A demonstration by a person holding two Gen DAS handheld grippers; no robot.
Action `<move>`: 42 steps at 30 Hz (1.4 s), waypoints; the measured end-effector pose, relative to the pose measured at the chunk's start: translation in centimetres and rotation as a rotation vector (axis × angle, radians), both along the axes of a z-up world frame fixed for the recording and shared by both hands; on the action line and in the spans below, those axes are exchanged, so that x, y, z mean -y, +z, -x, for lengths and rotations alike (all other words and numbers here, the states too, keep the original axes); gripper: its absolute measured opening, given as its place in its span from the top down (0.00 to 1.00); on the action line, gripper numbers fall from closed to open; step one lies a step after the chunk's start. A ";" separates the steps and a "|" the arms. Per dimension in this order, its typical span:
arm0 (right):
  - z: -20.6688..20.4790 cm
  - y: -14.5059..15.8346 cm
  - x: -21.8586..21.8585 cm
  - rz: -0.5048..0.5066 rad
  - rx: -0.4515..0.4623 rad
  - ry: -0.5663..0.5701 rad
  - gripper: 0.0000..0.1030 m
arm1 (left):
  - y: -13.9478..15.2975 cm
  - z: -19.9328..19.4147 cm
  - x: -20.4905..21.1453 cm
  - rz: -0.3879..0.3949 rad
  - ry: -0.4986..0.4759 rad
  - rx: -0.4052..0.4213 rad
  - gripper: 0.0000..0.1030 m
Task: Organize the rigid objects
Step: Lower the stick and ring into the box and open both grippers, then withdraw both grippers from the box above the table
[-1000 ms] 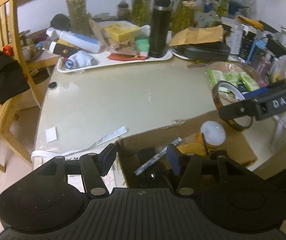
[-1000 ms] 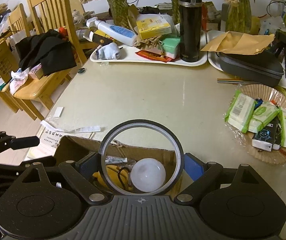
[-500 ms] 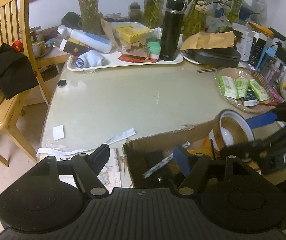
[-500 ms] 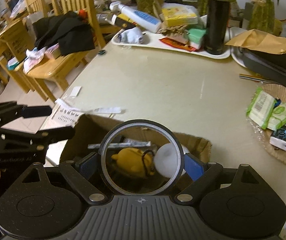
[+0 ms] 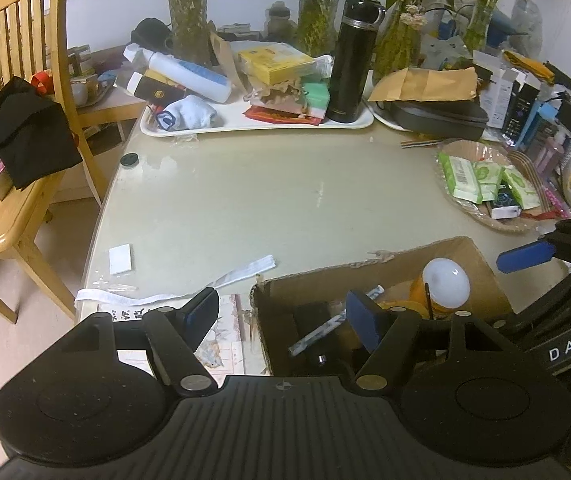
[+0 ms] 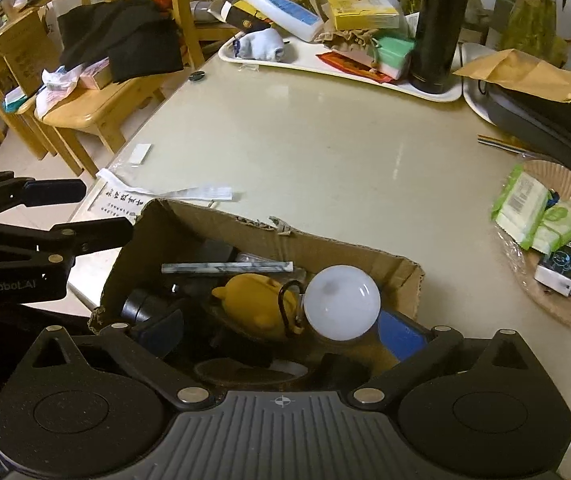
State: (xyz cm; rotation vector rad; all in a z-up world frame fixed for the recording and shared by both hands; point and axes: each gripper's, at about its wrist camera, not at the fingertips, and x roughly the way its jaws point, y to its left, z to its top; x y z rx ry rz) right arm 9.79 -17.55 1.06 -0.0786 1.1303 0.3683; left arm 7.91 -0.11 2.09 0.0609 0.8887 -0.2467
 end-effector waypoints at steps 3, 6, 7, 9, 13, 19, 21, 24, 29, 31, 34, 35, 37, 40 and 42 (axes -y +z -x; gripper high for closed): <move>0.1 0.3 -0.1 0.000 0.012 0.001 0.00 | 0.0 0.0 0.1 0.003 -0.004 0.000 0.27; 0.0 0.2 -0.1 0.014 0.011 -0.008 0.00 | -0.1 0.1 0.2 0.011 -0.008 0.003 0.24; 0.0 0.1 -0.1 0.025 0.010 -0.015 0.00 | -0.1 0.1 0.1 0.015 -0.008 0.000 0.24; 0.0 0.0 0.0 0.038 0.006 -0.029 0.00 | -0.1 0.3 0.1 0.018 -0.003 0.001 0.23; 0.4 0.1 0.1 0.031 0.012 -0.032 0.00 | 0.2 0.8 0.2 0.017 0.027 0.038 0.13; 1.1 0.0 0.1 0.047 0.020 -0.048 0.00 | 0.6 1.5 0.1 0.038 0.047 0.065 0.05; 1.4 0.0 0.3 0.054 0.021 -0.057 0.00 | 0.5 1.7 0.0 0.040 0.049 0.056 0.05; 1.8 0.1 0.4 0.049 0.024 -0.059 0.00 | 0.5 2.1 0.0 0.041 0.049 0.053 0.00; 2.6 0.2 0.6 0.045 0.031 -0.074 0.00 | 0.4 2.8 0.0 0.037 0.058 0.058 0.00; 3.0 0.1 0.6 0.048 0.029 -0.080 0.00 | 0.3 3.1 0.1 0.022 0.060 0.049 0.00; 3.6 -0.1 0.7 0.058 0.019 -0.087 0.00 | 0.0 3.6 0.4 -0.002 0.058 0.036 0.00; 3.8 -0.2 0.7 0.060 0.015 -0.090 0.00 | -0.1 3.8 0.4 -0.008 0.059 0.033 0.00; 4.3 -0.4 0.8 0.062 0.009 -0.090 0.00 | -0.2 4.1 0.5 -0.018 0.060 0.024 0.00; 4.8 -0.5 0.9 0.068 0.003 -0.097 0.00 | -0.5 4.5 0.6 -0.023 0.056 -0.005 0.00; 5.2 -0.8 1.0 0.077 -0.006 -0.105 0.00 | -0.9 4.7 0.7 -0.031 0.052 -0.035 0.00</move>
